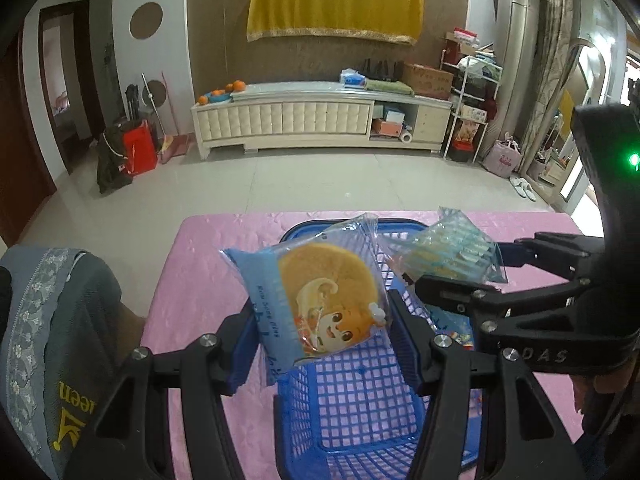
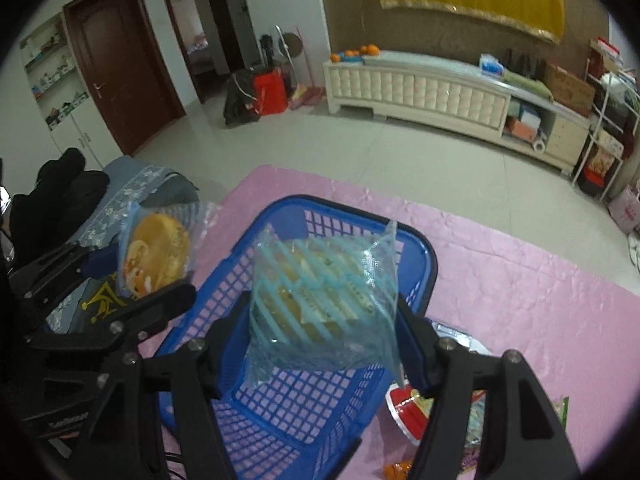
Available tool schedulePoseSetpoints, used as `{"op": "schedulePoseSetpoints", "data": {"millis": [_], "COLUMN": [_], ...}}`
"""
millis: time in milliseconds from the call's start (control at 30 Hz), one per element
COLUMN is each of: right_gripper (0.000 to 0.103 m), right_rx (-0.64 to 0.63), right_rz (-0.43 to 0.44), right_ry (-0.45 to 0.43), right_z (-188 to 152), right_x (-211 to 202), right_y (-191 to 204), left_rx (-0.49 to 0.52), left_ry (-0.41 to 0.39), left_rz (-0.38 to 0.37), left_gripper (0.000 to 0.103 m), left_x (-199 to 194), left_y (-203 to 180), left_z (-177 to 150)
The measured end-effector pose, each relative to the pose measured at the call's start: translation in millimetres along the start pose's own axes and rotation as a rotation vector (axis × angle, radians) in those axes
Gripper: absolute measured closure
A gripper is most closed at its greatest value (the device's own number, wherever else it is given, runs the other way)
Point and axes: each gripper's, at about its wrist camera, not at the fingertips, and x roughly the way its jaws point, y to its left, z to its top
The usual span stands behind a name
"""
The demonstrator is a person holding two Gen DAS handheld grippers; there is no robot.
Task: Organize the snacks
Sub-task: 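Carry both packs over the blue basket and open both tools to drop them, then withdraw both tools from the basket back over the snack pile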
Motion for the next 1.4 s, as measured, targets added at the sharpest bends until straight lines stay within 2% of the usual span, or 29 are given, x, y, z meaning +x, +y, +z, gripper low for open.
{"op": "schedulePoseSetpoints", "data": {"millis": [233, 433, 500, 633, 733, 800, 900, 1000, 1267, 1400], "right_gripper": [0.033, 0.033, 0.033, 0.029, 0.027, 0.018, 0.014, 0.014, 0.013, 0.013], "right_rx": [0.027, -0.027, -0.034, -0.053, -0.057, -0.066, -0.096, -0.068, -0.024, 0.014], "right_rz": [-0.025, -0.062, -0.067, -0.100, -0.105, -0.125, -0.196, -0.177, -0.167, -0.138], "right_ry": [0.053, 0.111, 0.118, 0.144, 0.169, 0.168, 0.144, 0.129, 0.114, 0.089], "right_z": [2.2, 6.7, 9.3, 13.9, 17.3, 20.1, 22.8, 24.3, 13.5, 5.2], "right_x": [22.3, 37.3, 40.2, 45.7, 52.0, 52.6, 47.6, 36.9, -4.1, -34.1], "right_y": [-10.9, -13.6, -17.3, -21.6, -19.9, -19.5, -17.6, -19.4, -10.2, -4.5], "left_rx": [0.001, 0.010, 0.002, -0.005, 0.008, 0.005, 0.008, 0.015, 0.046, 0.057], "left_ry": [0.083, 0.148, 0.177, 0.197, 0.178, 0.176, 0.169, 0.151, 0.113, 0.081], "left_rz": [-0.084, -0.131, -0.168, -0.163, -0.138, -0.129, -0.108, -0.095, -0.076, -0.082], "left_gripper": [0.047, 0.047, 0.047, 0.043, 0.038, 0.036, 0.034, 0.030, 0.030, 0.025], "left_x": [32.8, 55.8, 64.6, 72.7, 68.8, 64.8, 53.4, 39.7, -0.2, -26.5], "left_y": [6.3, 8.3, 10.4, 11.1, 13.1, 14.5, 15.3, 15.3, -0.5, -13.7], "left_z": [6.7, 13.3, 14.7, 15.7, 13.7, 13.5, 12.4, 8.9, 1.7, -1.8]}}
